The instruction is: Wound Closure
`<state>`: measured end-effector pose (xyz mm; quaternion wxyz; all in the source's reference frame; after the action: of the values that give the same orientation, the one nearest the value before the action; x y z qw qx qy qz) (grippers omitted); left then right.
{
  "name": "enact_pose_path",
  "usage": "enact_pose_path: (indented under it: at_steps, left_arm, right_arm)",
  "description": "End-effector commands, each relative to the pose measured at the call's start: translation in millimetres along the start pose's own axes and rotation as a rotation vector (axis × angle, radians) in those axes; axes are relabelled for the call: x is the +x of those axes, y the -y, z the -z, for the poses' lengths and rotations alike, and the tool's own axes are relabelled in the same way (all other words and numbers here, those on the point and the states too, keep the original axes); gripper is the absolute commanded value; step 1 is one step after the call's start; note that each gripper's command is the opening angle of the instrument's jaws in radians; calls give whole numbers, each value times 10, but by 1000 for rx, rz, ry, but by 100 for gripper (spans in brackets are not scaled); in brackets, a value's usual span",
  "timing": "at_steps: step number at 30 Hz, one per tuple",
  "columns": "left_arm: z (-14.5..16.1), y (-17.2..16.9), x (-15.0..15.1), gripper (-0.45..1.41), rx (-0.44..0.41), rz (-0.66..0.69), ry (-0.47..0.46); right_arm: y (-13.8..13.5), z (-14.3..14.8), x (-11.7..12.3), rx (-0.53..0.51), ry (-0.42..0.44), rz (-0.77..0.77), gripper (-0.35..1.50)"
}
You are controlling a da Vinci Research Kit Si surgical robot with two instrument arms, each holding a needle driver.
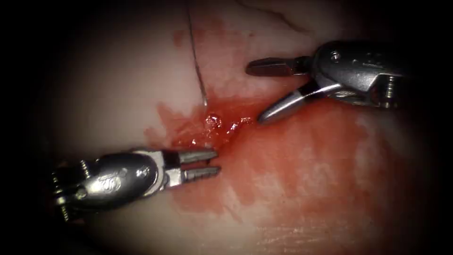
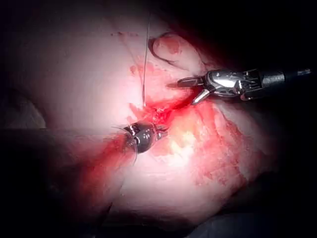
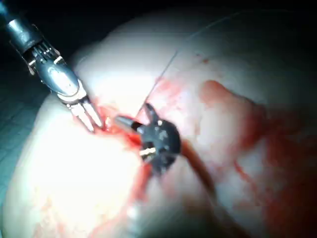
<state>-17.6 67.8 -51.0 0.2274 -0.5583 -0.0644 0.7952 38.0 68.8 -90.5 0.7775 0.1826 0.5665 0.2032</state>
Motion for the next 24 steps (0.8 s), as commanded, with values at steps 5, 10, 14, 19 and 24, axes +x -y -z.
enact_pose_path:
  at_steps: [5,10,14,19,24]
  left_arm:
    - [-4,10,-2,-35,-7,62,0]
    - [3,13,-3,-35,-16,150,-3]
    - [5,10,3,-35,-34,218,-28]
    - [10,3,20,-35,-69,306,-93]
    - [11,-10,27,-35,-122,434,-108]
  right_arm:
    - [-2,-9,0,5,-4,2,121]
    - [-1,-10,0,8,-5,3,120]
    - [0,-11,0,15,-6,3,120]
    - [1,-12,-1,16,-6,5,118]
    - [2,-13,-2,19,-7,0,118]
